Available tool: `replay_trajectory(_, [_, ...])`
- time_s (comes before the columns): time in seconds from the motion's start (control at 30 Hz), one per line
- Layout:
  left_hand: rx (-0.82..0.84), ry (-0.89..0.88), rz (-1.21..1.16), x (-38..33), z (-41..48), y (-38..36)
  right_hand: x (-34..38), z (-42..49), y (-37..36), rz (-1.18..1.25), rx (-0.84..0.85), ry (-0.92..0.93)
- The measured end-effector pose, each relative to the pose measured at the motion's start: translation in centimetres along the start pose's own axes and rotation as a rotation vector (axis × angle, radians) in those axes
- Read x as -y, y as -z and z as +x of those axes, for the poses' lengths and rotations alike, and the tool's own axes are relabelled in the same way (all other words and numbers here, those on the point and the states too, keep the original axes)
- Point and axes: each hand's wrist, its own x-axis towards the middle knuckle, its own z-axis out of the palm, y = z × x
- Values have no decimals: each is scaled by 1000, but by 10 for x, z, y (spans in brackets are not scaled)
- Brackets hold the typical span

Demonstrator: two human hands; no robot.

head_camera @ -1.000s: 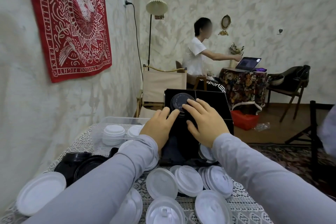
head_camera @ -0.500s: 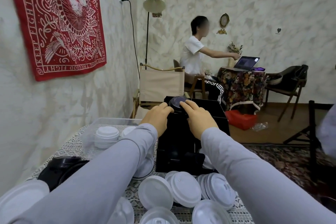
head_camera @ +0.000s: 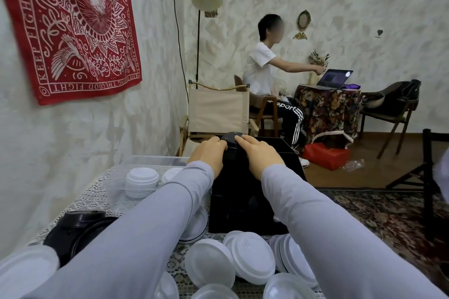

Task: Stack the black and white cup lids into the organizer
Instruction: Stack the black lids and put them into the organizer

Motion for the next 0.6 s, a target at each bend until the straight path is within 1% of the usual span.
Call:
replay_trajectory(0.17, [37,15,37,-1,-2,6,0,0,4,-43,-4,-8])
replay_trajectory(0.27, [33,36,43,-1,-6,9,6,1,8,-59,-7,-8])
replay_trajectory(0.4, [10,46,18,-1,-13,13,11,1,11,-70,4,-13])
replay_trajectory(0.6, [-58,19,26,8,-20,26,11,-10,24,15,50,-32])
